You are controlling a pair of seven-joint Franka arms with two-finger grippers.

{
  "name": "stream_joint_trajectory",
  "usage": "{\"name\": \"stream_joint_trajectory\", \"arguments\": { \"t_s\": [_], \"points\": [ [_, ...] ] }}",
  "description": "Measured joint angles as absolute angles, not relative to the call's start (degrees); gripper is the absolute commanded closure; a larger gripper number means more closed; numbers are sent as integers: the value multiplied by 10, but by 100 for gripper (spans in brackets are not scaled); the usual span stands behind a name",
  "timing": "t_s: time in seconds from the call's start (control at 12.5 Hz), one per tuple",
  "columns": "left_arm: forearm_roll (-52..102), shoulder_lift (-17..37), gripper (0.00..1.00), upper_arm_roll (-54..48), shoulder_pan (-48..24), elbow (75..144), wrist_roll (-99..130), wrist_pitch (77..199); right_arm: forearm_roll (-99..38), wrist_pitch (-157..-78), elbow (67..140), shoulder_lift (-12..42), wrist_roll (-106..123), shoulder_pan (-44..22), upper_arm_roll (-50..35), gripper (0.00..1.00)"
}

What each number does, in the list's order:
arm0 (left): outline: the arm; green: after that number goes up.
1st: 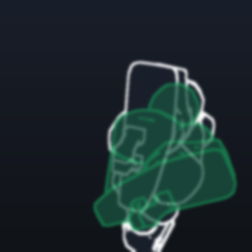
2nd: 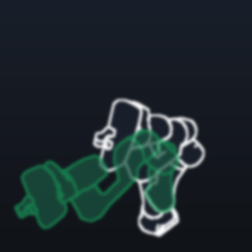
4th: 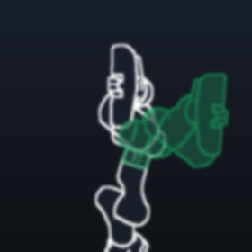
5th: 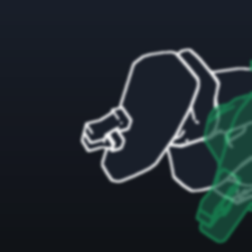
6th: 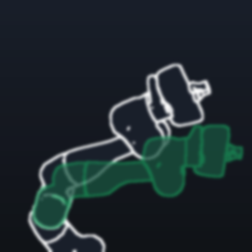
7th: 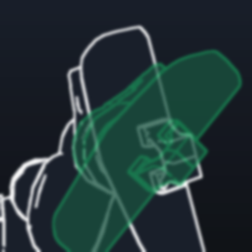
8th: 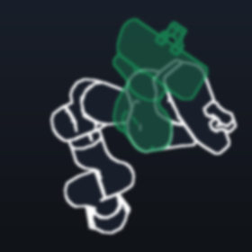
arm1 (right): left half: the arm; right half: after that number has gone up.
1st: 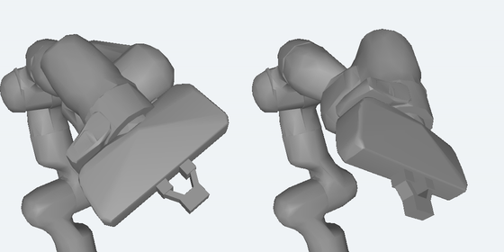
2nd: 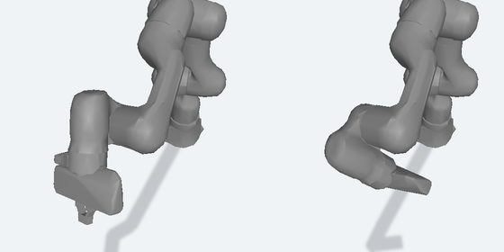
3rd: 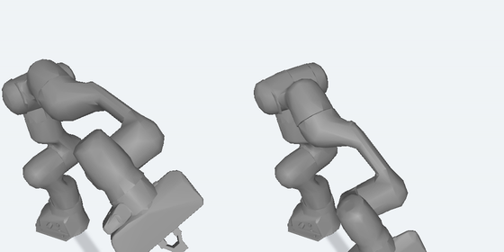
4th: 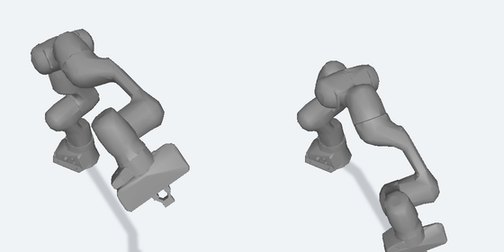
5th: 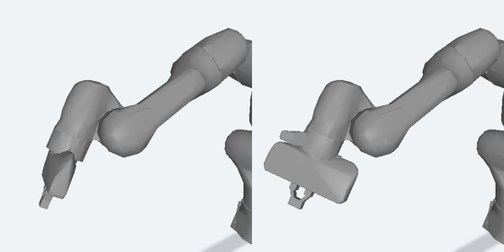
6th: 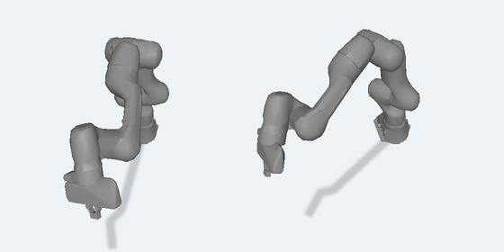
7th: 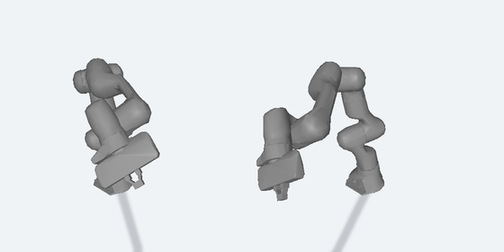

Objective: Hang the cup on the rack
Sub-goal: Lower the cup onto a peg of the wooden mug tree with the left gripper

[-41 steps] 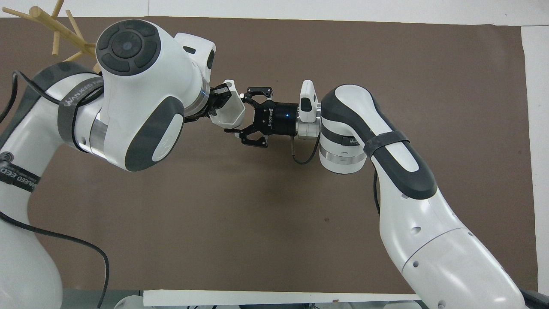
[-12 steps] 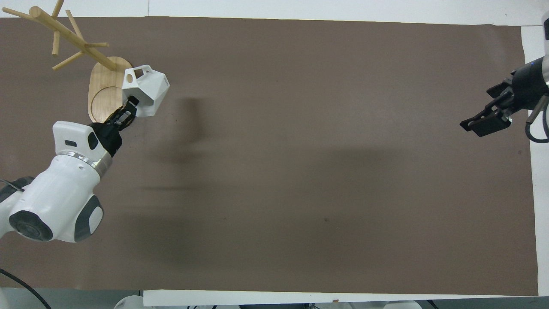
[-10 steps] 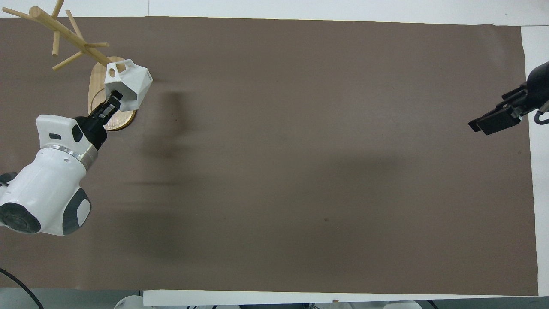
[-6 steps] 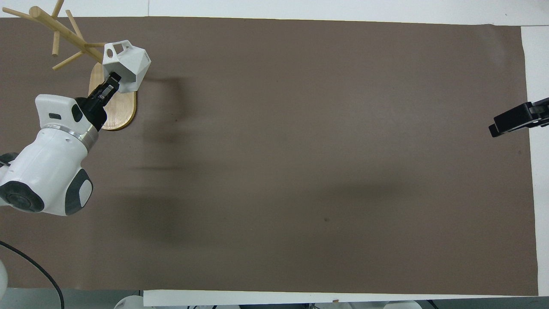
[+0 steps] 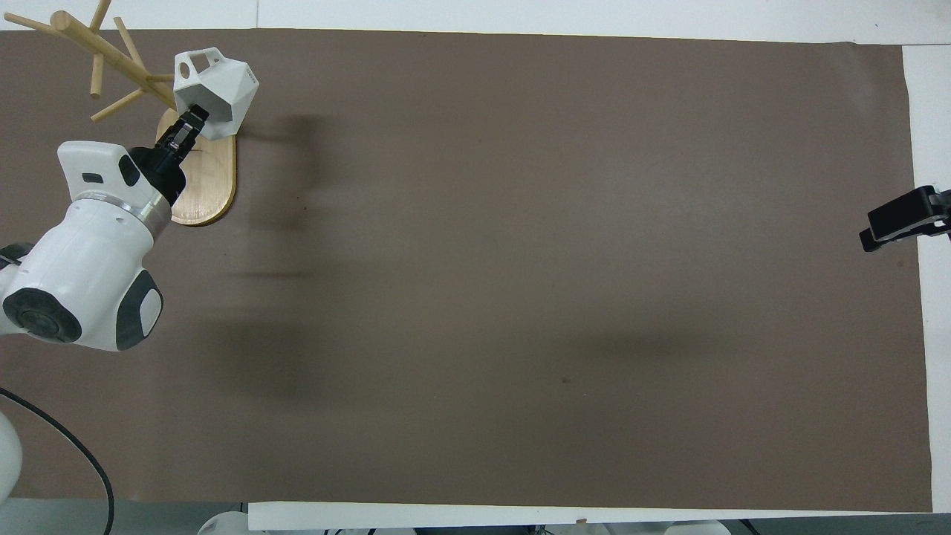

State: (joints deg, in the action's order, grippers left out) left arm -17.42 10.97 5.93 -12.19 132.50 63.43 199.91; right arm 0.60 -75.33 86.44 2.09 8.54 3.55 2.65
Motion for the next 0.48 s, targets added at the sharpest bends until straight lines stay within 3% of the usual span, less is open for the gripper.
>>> {"name": "stream_joint_trajectory", "arguments": {
  "t_s": [0.48],
  "points": [
    [-174,128,100,62,-112,1320,693,1999,25,-778,879,0,31,31,33,0]
  ]
}}
